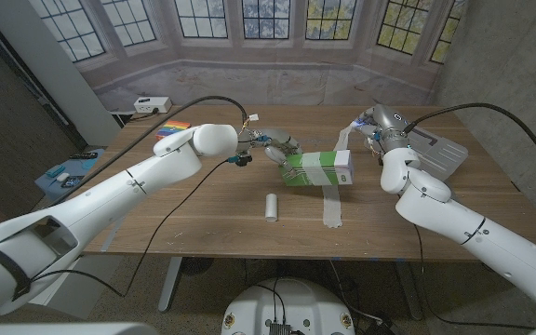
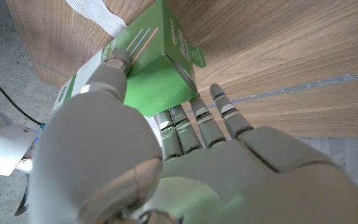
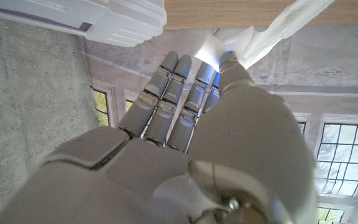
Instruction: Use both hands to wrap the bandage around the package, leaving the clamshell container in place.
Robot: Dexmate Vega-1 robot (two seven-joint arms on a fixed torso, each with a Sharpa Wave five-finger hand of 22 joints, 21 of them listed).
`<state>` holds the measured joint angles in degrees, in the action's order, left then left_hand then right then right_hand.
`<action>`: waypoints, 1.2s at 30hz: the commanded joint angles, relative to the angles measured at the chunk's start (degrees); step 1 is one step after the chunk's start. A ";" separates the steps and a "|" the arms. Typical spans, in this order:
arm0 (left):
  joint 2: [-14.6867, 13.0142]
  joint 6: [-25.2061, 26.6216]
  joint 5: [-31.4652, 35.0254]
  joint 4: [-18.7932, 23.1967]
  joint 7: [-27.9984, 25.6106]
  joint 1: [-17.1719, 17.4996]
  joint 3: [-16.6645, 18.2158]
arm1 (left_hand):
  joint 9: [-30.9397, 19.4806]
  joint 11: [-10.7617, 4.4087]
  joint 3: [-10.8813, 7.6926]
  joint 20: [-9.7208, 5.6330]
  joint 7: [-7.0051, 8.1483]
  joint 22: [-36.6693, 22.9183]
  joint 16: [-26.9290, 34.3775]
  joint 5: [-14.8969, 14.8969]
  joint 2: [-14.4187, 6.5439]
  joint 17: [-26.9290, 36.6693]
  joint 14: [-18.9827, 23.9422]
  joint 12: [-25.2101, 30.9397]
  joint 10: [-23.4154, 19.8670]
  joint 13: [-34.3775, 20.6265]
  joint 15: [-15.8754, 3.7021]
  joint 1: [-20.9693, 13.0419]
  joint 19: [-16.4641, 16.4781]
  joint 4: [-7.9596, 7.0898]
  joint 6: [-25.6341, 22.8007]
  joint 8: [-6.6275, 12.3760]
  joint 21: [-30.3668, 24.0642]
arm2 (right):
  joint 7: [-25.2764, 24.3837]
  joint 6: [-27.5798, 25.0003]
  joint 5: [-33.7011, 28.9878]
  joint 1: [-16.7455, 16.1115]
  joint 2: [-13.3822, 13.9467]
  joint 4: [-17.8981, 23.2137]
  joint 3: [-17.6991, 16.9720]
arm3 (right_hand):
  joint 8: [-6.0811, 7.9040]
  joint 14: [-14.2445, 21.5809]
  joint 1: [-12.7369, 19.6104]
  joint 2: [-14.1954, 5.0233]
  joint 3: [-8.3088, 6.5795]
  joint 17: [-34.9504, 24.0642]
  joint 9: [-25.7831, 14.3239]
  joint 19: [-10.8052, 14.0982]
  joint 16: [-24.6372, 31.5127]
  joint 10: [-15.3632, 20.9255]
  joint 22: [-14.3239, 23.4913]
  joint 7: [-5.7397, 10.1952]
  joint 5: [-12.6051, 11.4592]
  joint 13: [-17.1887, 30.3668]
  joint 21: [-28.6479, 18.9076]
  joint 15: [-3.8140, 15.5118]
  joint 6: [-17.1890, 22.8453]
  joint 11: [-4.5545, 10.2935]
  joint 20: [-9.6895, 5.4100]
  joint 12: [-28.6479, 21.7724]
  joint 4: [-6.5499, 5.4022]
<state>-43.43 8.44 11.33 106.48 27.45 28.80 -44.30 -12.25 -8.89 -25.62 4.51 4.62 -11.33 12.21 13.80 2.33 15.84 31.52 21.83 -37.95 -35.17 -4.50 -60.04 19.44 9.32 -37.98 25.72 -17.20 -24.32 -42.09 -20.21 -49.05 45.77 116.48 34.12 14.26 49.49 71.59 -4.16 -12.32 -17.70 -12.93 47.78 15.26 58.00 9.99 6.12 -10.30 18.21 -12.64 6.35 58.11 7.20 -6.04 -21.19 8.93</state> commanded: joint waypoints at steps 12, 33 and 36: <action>1.11 -0.61 0.18 -2.09 2.79 -2.04 -1.46 | -0.30 0.09 -0.97 0.09 -2.85 -0.29 0.12 0.46 -5.38 0.17 0.05 0.07 -0.51 -0.30 0.55 4.61 -0.20 -0.57 -4.11 7.31 -0.33 | -3.33 3.02 -1.50 -1.99 -2.26 0.59 -2.16 | 0.01 1.01 0.02 -0.50 0.41 -0.25 -0.07 0.66 0.07 0.35 0.27 -0.40 -0.38 0.25 0.10 7.05 0.61 -0.07 -1.34 -0.21 0.05; 1.90 0.85 0.81 -3.71 5.48 -3.85 -3.18 | -0.31 0.17 -1.07 0.09 -2.79 -0.30 0.16 0.54 -5.50 0.20 0.05 -0.04 -0.35 -0.30 0.62 4.52 -0.20 -0.45 -4.13 7.26 -0.36 | -4.84 5.43 -2.50 -2.84 -3.33 0.99 -3.56 | -0.09 1.19 -0.10 -0.51 0.54 -0.28 -0.08 0.72 -0.01 0.47 0.27 -0.41 -0.38 0.23 0.10 6.95 0.52 -0.10 -1.26 -0.13 -0.03; 1.92 0.89 0.91 -3.96 5.66 -4.05 -3.33 | -0.31 0.38 -1.07 0.10 -2.81 -0.30 0.16 0.54 -5.52 0.21 0.02 -0.09 -0.28 -0.28 0.68 4.55 -0.22 -0.46 -4.12 7.25 -0.35 | -4.78 5.33 -2.86 -2.80 -3.51 1.26 -3.46 | -0.06 1.13 -0.06 -0.49 0.53 -0.26 -0.08 0.76 -0.08 0.41 0.27 -0.37 -0.38 0.29 0.09 7.00 0.60 -0.15 -1.24 -0.13 0.01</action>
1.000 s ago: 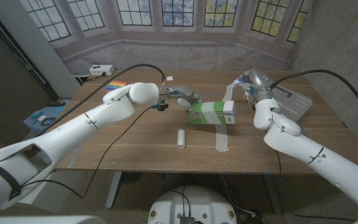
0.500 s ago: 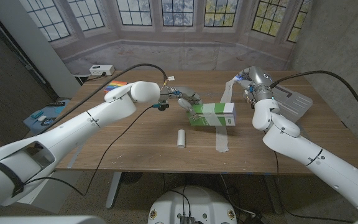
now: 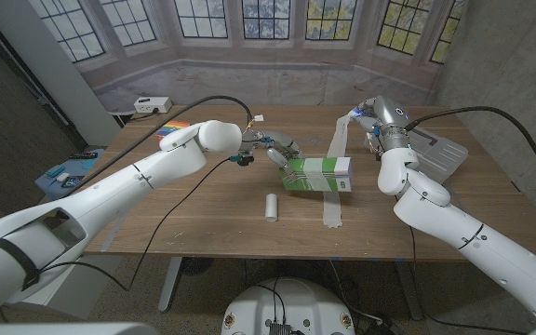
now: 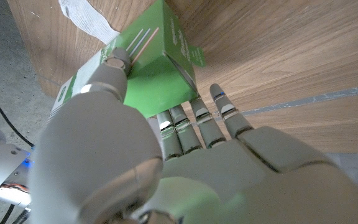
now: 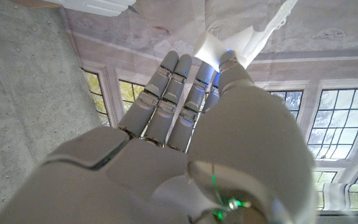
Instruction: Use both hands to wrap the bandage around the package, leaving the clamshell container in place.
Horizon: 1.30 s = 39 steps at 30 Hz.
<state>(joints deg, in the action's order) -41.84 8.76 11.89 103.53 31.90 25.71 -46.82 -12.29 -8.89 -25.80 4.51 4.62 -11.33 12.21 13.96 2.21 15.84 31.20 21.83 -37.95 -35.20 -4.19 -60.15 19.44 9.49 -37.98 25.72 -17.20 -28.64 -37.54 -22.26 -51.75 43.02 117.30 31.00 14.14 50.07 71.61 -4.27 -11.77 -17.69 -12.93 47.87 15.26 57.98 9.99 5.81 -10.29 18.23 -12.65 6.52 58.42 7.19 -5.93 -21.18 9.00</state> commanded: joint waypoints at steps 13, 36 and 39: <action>0.65 0.36 0.90 -2.06 0.95 -1.28 -1.20 | -0.27 0.37 -0.95 0.16 -2.94 -0.30 0.12 0.42 -5.39 0.16 0.35 -0.15 -0.21 -0.23 0.42 4.89 -0.24 -0.72 -4.15 7.22 -0.36 | -0.42 -0.84 -1.88 -1.04 -1.62 3.15 -0.64 | 0.01 0.65 0.00 -0.43 -0.03 -0.32 -0.08 0.61 -0.12 0.40 0.26 -0.22 -0.41 0.23 0.13 6.86 0.26 -0.22 -1.29 -0.05 -0.03; 1.81 -1.42 1.47 -3.83 0.31 -1.84 -1.78 | -0.28 0.70 -1.07 0.19 -3.18 -0.30 0.04 0.44 -5.29 0.10 0.15 -0.37 0.26 -0.27 0.59 4.96 -0.25 -0.62 -4.08 7.10 -0.38 | -1.05 -4.02 -2.40 -5.52 -2.39 10.86 -1.90 | -0.17 0.52 -0.40 -0.32 0.24 -0.33 -0.10 0.87 -0.34 0.26 0.26 -0.42 -0.38 0.19 0.06 6.66 0.01 -0.47 -0.63 0.15 -0.21; 1.97 -1.28 1.59 -4.00 0.47 -1.95 -1.93 | -0.28 0.72 -1.07 0.14 -3.12 -0.30 0.04 0.44 -5.25 0.08 0.17 -0.34 0.19 -0.27 0.66 4.97 -0.26 -0.60 -4.12 7.11 -0.38 | -0.85 -4.24 -2.28 -5.77 -2.45 11.50 -2.06 | -0.17 0.54 -0.46 -0.31 0.28 -0.36 -0.10 0.89 -0.33 0.20 0.26 -0.58 -0.37 0.20 0.06 6.63 0.03 -0.49 -0.57 0.18 -0.24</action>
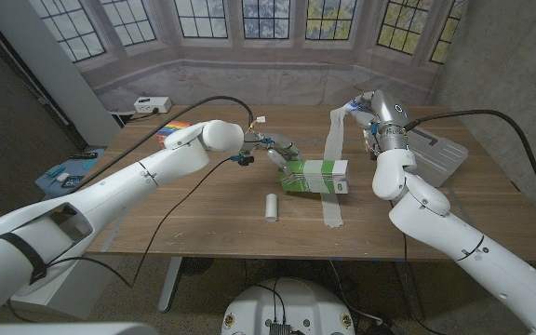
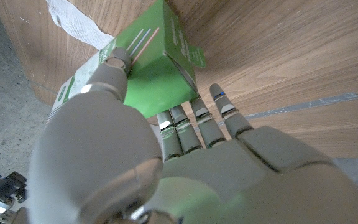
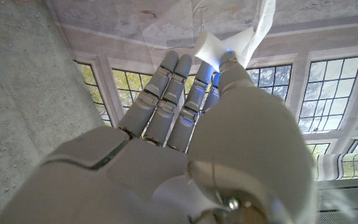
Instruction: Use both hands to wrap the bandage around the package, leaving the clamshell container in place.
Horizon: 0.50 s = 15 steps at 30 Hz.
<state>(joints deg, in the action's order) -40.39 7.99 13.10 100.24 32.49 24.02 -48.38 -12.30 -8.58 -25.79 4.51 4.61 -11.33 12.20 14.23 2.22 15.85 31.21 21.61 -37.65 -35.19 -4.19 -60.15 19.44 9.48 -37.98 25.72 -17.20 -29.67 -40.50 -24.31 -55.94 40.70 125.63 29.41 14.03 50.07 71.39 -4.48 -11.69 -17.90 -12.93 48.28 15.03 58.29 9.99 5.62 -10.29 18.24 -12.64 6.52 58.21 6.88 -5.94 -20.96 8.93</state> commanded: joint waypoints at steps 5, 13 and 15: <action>0.72 -0.25 0.69 -0.91 -0.10 -0.37 -0.58 | -0.28 0.71 -1.10 0.22 -3.21 -0.30 0.02 0.16 -5.25 0.07 0.08 -0.15 -0.13 -0.25 0.72 4.97 -0.33 -0.58 -4.10 7.07 -0.36 | 0.19 -2.11 -0.78 -1.85 -0.27 4.26 -0.24 | -0.13 0.55 -0.31 -0.10 0.25 -0.18 -0.10 0.32 -0.10 -0.11 0.25 -0.34 -0.38 0.19 0.13 6.64 0.13 -0.29 -0.40 0.00 -0.18; 1.07 -0.42 0.76 -1.80 -0.15 -0.60 -0.76 | -0.29 0.50 -1.07 0.31 -3.29 -0.30 0.05 0.15 -5.22 0.10 0.00 -0.29 0.21 -0.27 0.86 4.96 -0.44 -0.53 -4.06 7.01 -0.33 | 0.24 -3.70 -1.84 -3.03 -0.06 6.66 -0.05 | -0.16 0.53 -0.38 -0.16 0.26 -0.17 -0.10 0.14 -0.17 0.02 0.24 -0.42 -0.40 0.18 0.22 6.59 0.13 -0.38 -0.20 -0.01 -0.21; 1.17 -0.50 0.75 -1.96 -0.38 -0.56 -0.74 | -0.28 0.62 -1.04 0.32 -3.27 -0.31 0.06 0.14 -5.25 0.12 -0.01 -0.32 0.28 -0.28 0.87 5.07 -0.46 -0.61 -4.06 7.01 -0.32 | 0.24 -4.07 -2.03 -3.27 -0.14 7.06 0.03 | -0.15 0.48 -0.37 -0.13 0.27 -0.15 -0.10 0.12 -0.21 0.01 0.23 -0.46 -0.40 0.18 0.24 6.61 0.16 -0.32 -0.15 0.00 -0.19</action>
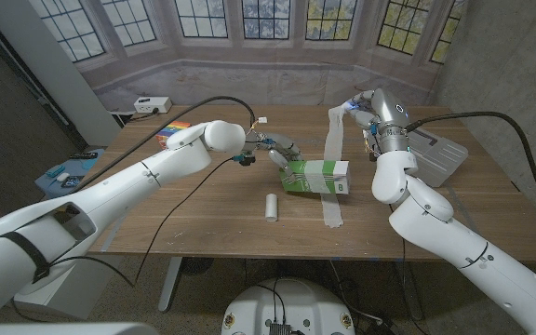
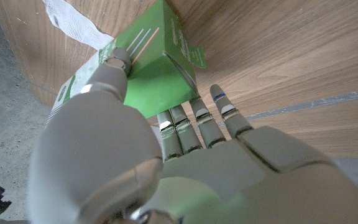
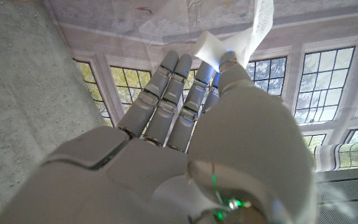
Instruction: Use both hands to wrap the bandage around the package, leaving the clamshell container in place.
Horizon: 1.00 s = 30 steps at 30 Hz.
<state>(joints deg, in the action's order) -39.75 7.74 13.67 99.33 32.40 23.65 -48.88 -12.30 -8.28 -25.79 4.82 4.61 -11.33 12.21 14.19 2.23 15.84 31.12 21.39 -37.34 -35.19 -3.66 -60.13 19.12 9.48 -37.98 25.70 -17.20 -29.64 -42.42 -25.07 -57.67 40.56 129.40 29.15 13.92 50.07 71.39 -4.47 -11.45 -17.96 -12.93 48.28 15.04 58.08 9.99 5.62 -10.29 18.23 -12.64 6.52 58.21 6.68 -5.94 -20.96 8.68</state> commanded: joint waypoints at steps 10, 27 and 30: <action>0.71 1.76 1.20 -0.31 -4.11 1.48 0.53 | -0.28 0.55 -0.96 0.22 -3.57 -0.31 0.20 0.15 -5.35 0.19 0.24 0.02 -0.33 -0.28 0.50 5.19 -0.01 -0.70 -4.15 6.99 -0.39 | 0.55 -4.67 -2.78 -1.80 -0.96 5.43 1.93 | -0.07 0.51 -0.56 -0.26 0.07 -0.14 -0.12 0.08 -0.21 0.19 0.22 -0.47 -0.42 0.20 0.28 6.46 0.17 -0.16 -0.08 0.05 -0.05; 2.40 3.81 1.78 -2.45 -5.76 0.55 -0.41 | -0.32 1.25 -0.99 0.68 -4.15 -0.33 0.20 0.11 -5.18 0.09 0.48 0.00 -0.25 -0.28 0.81 5.27 -0.05 -0.63 -4.34 6.96 -0.40 | 0.97 -8.67 -4.44 -2.96 -1.62 9.72 3.02 | -0.15 0.42 -0.49 -0.43 0.02 -0.17 -0.12 0.13 -0.32 0.19 0.21 -0.58 -0.48 0.22 0.29 6.48 0.08 -0.43 -0.09 0.10 0.01; 2.59 4.20 1.81 -2.62 -6.24 0.53 -0.44 | -0.33 1.24 -0.94 0.78 -4.23 -0.34 0.23 0.09 -5.19 0.13 0.41 0.04 -0.36 -0.26 0.82 5.20 -0.09 -0.57 -4.28 6.93 -0.39 | 1.01 -8.84 -4.31 -3.28 -1.76 10.39 2.96 | -0.16 0.54 -0.58 -0.45 0.07 -0.23 -0.12 0.14 -0.24 0.14 0.21 -0.80 -0.48 0.21 0.30 6.45 0.10 -0.42 -0.09 0.14 -0.03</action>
<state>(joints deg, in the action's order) -38.05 10.08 14.97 97.79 28.02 24.70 -48.81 -12.30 -7.55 -25.79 5.12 4.59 -11.42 12.21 14.13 2.17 15.83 31.53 21.39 -37.45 -35.17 -3.27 -59.34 18.82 9.48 -37.95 25.69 -17.20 -28.87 -49.29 -28.75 -59.66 39.28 135.90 31.45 13.81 50.07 71.09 -4.76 -11.45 -17.95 -12.93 48.27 14.82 58.07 9.99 5.39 -10.29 18.25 -12.64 6.52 57.99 6.68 -5.93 -20.95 8.69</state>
